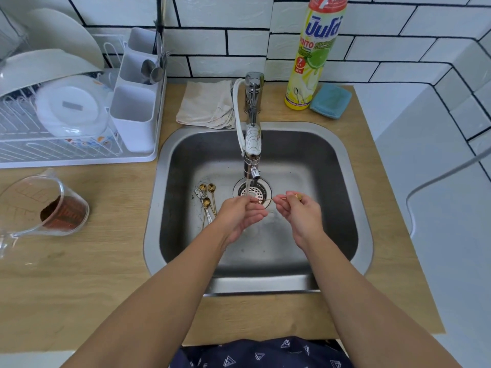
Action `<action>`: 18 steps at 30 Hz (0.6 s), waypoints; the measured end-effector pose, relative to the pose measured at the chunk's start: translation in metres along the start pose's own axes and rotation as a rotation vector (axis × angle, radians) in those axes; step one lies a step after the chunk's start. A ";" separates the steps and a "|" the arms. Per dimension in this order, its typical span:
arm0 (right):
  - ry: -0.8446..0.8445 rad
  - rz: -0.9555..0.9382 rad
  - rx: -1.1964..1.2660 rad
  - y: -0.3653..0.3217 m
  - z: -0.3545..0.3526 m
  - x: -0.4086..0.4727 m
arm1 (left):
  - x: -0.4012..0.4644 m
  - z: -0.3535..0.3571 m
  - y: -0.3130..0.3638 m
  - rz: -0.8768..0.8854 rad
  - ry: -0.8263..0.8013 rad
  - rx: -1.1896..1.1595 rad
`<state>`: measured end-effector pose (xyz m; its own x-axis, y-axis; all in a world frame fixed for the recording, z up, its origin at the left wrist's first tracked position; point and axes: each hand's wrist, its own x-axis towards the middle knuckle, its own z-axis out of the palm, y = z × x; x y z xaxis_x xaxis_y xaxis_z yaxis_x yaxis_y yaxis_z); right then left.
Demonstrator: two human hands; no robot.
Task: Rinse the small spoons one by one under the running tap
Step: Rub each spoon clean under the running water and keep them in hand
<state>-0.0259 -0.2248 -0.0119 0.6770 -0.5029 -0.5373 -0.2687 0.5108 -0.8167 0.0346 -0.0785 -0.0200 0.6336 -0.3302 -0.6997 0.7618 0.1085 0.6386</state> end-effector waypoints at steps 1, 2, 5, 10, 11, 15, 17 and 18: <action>-0.039 -0.013 -0.018 0.000 0.001 -0.002 | 0.001 0.001 0.000 -0.037 0.049 -0.006; -0.081 -0.030 -0.030 -0.001 0.001 -0.003 | 0.001 0.001 0.001 -0.078 0.078 -0.022; -0.158 -0.080 -0.064 -0.007 -0.001 -0.003 | -0.001 -0.006 -0.003 -0.092 0.021 -0.002; -0.028 -0.025 0.050 -0.005 0.005 -0.003 | -0.008 -0.004 -0.011 0.195 -0.133 0.264; 0.001 0.001 0.101 -0.003 0.006 -0.003 | -0.008 -0.002 -0.010 0.249 -0.108 0.305; 0.026 0.076 0.206 0.006 0.016 -0.007 | -0.007 -0.002 0.002 0.257 0.081 0.364; 0.035 0.062 0.210 0.006 0.018 -0.008 | -0.007 -0.001 0.006 0.168 0.077 0.297; 0.050 0.050 0.210 0.005 0.018 -0.007 | -0.007 -0.001 0.007 0.127 0.012 0.232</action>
<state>-0.0198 -0.2066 -0.0082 0.6307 -0.5046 -0.5896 -0.1488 0.6670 -0.7300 0.0359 -0.0745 -0.0111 0.7250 -0.3160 -0.6120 0.6256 -0.0696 0.7770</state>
